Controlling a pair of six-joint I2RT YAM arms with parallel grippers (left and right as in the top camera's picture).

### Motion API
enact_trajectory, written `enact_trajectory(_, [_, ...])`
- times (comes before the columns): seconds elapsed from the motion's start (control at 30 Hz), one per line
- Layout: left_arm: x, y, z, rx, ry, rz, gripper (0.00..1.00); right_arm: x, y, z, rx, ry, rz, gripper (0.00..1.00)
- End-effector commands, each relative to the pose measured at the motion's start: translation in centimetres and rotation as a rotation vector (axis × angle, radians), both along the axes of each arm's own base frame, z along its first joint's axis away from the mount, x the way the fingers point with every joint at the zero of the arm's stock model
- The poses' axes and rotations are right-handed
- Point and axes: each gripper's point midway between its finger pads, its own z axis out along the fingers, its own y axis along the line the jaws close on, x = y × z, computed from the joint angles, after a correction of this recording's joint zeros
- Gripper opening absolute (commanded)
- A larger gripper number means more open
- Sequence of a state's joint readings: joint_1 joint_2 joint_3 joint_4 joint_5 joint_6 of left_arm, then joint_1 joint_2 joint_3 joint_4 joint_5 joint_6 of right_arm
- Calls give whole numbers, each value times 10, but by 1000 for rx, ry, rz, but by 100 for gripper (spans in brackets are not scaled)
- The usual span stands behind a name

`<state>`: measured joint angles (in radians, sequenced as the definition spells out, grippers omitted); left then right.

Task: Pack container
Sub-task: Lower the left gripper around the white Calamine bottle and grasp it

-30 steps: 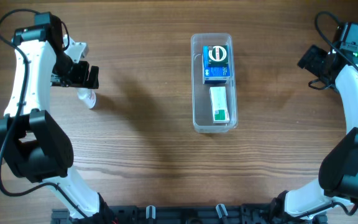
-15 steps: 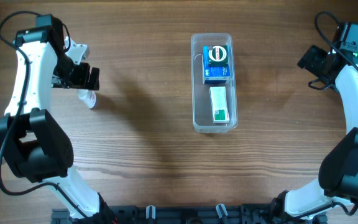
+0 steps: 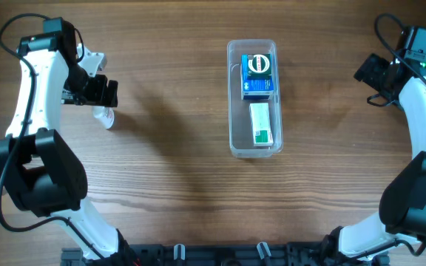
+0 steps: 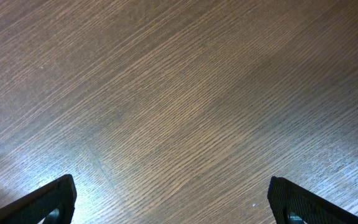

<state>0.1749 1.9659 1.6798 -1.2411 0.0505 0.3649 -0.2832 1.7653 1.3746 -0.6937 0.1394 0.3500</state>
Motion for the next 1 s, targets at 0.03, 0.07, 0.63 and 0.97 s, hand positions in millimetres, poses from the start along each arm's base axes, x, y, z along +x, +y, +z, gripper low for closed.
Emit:
enact_trajectory(0.03, [-4,-1,-16,-6,47,-15,95,-1,-1,-1,-11,6,1,100])
enact_trajectory(0.07, [-4,-1,-17,-6,50,-15,95,-1,-1,-1,-11,6,1,100])
enact_trajectory(0.63, [-1,-1,-19,-5,43,-14,70,-1,-1,-1,-11,6,2,100])
enact_trajectory(0.97, [-5,-1,-19,-8,59,-14,64,-1,-1,-1,-11,6,1,100])
